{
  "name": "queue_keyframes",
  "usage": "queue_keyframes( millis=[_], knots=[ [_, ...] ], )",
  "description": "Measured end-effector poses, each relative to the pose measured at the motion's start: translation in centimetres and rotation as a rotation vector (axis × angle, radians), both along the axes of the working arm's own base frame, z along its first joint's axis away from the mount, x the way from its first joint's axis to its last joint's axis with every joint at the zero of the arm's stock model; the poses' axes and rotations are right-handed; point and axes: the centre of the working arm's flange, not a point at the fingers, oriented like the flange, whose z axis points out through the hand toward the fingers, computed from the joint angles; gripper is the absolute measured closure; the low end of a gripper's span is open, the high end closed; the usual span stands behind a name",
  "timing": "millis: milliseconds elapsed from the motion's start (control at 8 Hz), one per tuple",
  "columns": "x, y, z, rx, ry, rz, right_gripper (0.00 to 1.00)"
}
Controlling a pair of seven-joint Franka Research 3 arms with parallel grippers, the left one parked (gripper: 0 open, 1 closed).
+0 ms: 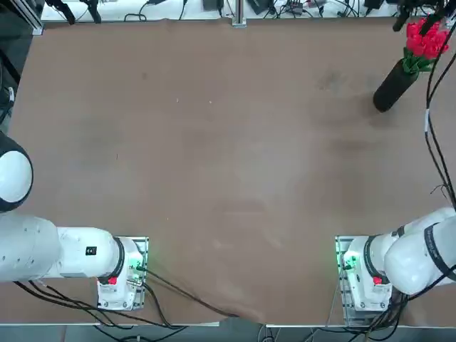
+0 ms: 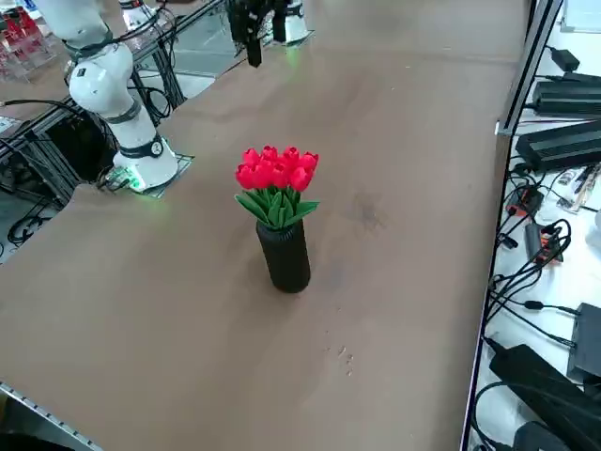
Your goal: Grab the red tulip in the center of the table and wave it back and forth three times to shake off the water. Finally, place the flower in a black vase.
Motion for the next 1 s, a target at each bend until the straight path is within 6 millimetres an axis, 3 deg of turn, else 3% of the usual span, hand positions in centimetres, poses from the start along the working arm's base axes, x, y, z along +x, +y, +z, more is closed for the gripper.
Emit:
queue_keyframes(
  millis=[250,625,1000],
  knots=[
    [0.2,1.0,1.0,0.003,-0.017,0.111,0.00],
    [1.6,2.9,-0.3,-0.094,-0.028,0.198,0.00],
    [-1.0,2.5,-2.1,-0.101,-0.014,0.201,0.00]
  ],
)
